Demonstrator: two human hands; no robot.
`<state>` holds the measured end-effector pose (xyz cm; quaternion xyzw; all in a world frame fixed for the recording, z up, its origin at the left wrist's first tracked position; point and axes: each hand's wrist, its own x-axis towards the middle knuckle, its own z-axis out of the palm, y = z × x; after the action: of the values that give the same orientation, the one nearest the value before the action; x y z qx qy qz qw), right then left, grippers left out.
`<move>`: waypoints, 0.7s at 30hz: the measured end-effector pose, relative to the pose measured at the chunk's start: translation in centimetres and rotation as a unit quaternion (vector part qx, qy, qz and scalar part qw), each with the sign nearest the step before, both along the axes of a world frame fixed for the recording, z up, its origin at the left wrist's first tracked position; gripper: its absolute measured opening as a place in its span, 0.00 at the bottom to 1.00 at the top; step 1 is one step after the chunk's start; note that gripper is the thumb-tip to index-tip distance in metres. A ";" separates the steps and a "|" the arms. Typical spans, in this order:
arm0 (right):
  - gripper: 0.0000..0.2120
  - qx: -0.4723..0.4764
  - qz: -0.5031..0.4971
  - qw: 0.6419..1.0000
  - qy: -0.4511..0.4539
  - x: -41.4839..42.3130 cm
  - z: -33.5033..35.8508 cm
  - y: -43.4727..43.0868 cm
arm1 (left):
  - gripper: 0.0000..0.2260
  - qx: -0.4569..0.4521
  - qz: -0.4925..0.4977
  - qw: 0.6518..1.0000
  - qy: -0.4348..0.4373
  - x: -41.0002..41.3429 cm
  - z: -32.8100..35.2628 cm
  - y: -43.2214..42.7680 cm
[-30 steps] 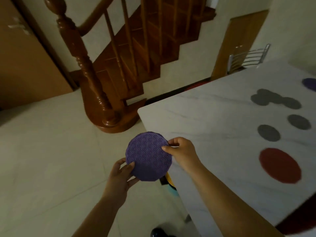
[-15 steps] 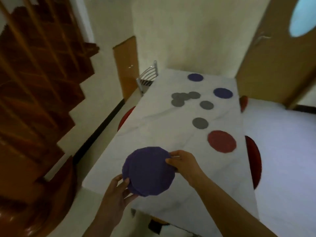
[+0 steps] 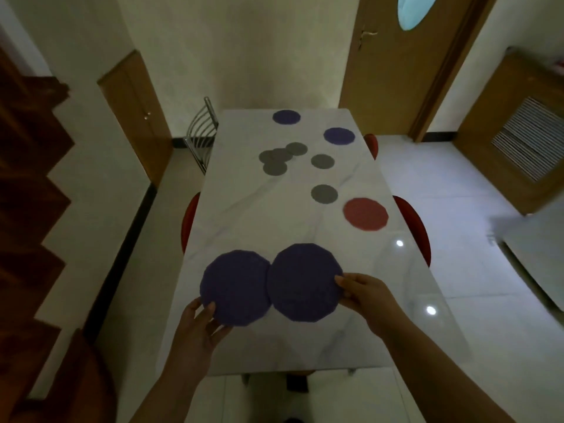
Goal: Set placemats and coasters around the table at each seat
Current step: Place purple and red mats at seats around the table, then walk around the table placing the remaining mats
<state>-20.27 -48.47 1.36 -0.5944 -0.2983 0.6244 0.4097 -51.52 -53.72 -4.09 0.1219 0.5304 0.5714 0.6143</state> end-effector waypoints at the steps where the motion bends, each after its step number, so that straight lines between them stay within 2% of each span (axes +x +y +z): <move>1: 0.09 -0.004 -0.016 1.000 0.007 0.4 -0.7 -0.1 | 0.11 0.000 0.006 1.000 -0.001 -0.5 -0.2 0.1; 7: 0.08 -0.084 -0.082 0.992 0.033 1.3 -5.9 -1.3 | 0.11 0.003 0.032 0.999 -0.005 -2.0 -0.8 0.4; 12: 0.03 -0.134 -0.089 0.987 -0.007 -0.3 -9.6 -1.8 | 0.10 -0.007 0.025 1.000 -0.007 -1.1 -0.7 0.9; 16: 0.11 -0.150 -0.102 0.977 -0.111 -0.5 -11.6 -1.8 | 0.11 -0.013 0.017 1.000 -0.007 -0.4 -0.7 1.2; 21: 0.07 -0.142 0.023 0.940 -0.308 -0.8 -12.0 -1.6 | 0.12 -0.017 0.011 1.000 -0.005 -0.3 -0.7 1.5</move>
<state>-21.04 -50.03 -10.66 -0.8028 -0.3320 0.4553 0.1949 -51.81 -52.24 -4.83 0.1022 0.5381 0.5699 0.6126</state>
